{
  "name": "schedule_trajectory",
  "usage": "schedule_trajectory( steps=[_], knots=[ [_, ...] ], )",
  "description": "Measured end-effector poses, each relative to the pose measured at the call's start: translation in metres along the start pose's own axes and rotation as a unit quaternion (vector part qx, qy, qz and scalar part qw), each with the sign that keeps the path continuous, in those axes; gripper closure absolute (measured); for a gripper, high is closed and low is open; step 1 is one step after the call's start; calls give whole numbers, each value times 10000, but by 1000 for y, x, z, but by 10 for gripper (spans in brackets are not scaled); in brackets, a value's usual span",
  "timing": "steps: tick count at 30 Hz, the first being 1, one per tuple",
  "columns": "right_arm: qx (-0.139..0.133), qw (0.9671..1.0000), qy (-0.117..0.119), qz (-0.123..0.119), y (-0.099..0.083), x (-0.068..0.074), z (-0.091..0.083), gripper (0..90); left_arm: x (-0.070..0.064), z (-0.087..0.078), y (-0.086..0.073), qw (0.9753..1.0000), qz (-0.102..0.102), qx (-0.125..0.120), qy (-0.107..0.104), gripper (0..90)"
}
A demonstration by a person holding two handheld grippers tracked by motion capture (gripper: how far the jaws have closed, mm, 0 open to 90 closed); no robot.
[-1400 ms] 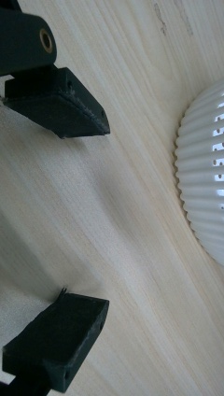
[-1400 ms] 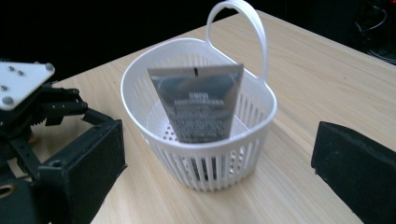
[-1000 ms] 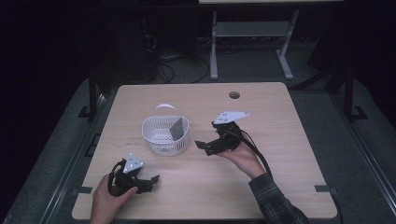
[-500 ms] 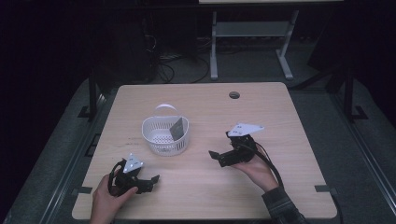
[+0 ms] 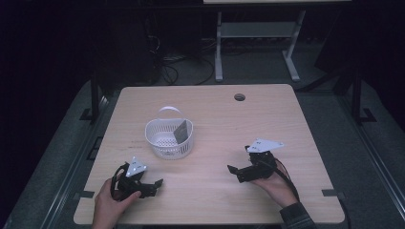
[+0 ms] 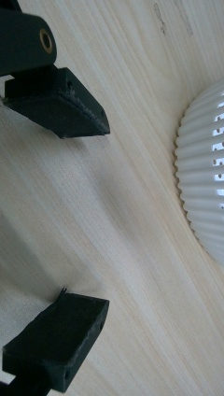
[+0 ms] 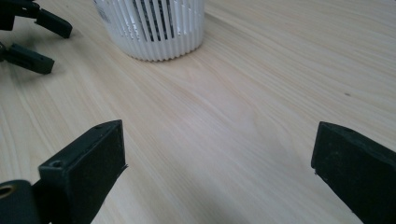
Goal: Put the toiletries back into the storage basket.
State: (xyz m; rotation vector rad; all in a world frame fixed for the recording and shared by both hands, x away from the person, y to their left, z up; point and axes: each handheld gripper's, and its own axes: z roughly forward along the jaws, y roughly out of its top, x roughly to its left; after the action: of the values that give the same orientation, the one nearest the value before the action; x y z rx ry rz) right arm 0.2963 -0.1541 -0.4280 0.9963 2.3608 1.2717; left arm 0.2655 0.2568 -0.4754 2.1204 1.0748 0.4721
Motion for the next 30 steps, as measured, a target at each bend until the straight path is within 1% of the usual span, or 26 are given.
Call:
schedule_trajectory(
  steps=[5, 10, 15, 17, 24, 28, 30],
  knots=[
    [39, 9998, -140, 114, -15, -5, -12, 25, 0, 0, 0, 10000, 3, 3, 2, 128],
    [262, 9988, -324, 251, -35, -11, -21, 25, 0, 0, 0, 10000, 6, 5, 1, 128],
    [452, 9968, -534, 393, -57, -19, -30, 25, 0, 0, 0, 10000, 6, 4, 2, 128],
    [511, 9961, -575, 423, -63, -21, -32, 24, 0, 0, 0, 10000, 6, 5, 1, 128],
    [807, 9922, -871, 368, -81, -27, -38, 21, 0, 0, 0, 10000, 6, 5, 1, 128],
    [891, 9907, -936, 418, -88, -30, -39, 19, 0, 0, 0, 10000, 6, 4, 1, 128],
    [872, 9909, -929, 426, -89, -31, -38, 11, 0, 0, 0, 10000, 6, 5, 2, 128]
  ],
)
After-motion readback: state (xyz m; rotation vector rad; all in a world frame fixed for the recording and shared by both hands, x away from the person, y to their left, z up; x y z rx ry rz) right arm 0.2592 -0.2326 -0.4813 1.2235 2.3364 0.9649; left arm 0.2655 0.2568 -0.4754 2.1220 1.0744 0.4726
